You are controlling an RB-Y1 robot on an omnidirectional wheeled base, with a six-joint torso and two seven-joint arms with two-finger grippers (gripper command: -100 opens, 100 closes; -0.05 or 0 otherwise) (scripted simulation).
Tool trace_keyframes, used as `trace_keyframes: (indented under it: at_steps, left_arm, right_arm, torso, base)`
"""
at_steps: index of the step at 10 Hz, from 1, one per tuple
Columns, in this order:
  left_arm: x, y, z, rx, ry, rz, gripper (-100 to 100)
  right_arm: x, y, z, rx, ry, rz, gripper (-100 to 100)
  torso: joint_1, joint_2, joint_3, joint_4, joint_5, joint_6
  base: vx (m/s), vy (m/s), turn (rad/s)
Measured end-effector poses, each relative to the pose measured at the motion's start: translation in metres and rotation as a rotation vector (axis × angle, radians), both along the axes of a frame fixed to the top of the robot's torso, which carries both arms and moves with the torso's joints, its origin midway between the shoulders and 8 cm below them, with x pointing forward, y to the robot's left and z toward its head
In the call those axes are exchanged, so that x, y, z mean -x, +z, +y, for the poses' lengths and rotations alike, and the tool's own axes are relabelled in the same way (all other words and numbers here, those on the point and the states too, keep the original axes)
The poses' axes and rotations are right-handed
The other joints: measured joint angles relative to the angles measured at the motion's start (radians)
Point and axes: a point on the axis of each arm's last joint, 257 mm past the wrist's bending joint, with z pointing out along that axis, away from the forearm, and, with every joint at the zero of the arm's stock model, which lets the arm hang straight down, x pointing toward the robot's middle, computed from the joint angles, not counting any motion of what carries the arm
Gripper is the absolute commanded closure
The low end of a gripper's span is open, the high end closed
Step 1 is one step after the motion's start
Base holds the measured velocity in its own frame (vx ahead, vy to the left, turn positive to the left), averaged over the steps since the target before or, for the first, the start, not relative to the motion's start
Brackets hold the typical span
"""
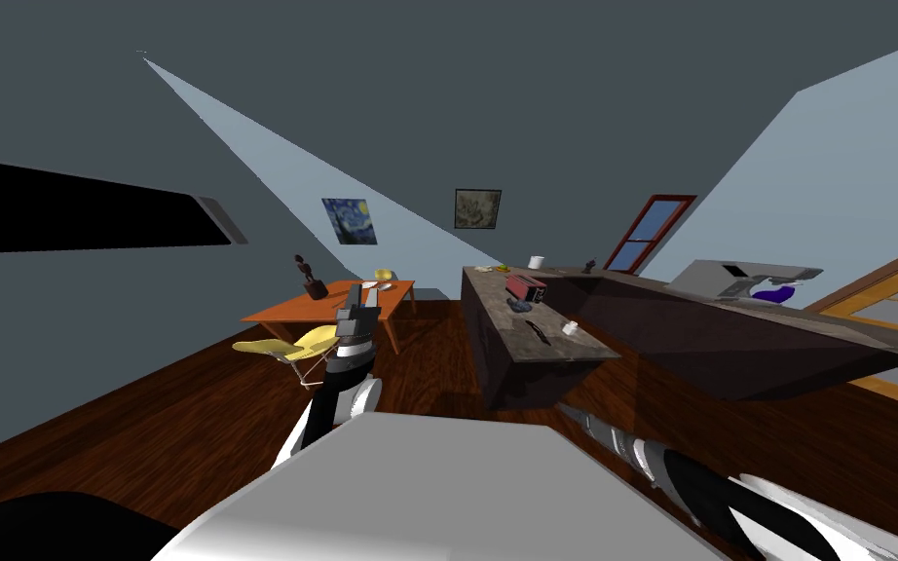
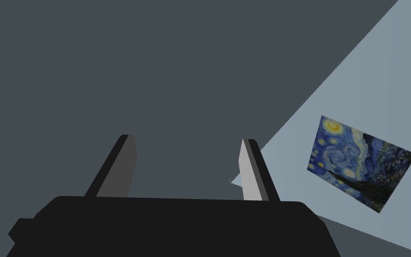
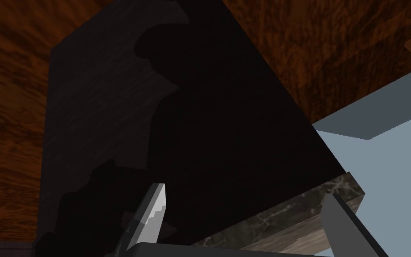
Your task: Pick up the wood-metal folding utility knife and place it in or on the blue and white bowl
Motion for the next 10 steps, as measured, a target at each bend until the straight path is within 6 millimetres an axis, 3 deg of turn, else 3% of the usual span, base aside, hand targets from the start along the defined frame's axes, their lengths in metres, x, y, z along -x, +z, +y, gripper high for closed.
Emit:
trace_keyframes:
  at_steps: [6, 10]
  left_arm:
    - [0.0, 0.0, 0.0, 0.0, 0.0, 0.0, 0]
    - [0.0, 0.0, 0.0, 0.0, 0.0, 0.0, 0]
  right_arm:
    - [0.019, 0.007, -0.051, 0.181, 0.07, 0.139, -100]
    - [0.028, 0.018, -0.082, 0.292, 0.119, 0.222, -100]
  torso:
    - [-0.003, -0.001, -0.001, 0.0, -0.001, 0.0]
    - [-0.003, -0.005, -0.003, -0.001, -0.001, 0.0]
  base:
    - [0.081, 0.015, 0.004]
    - [0.142, -0.004, 0.007]
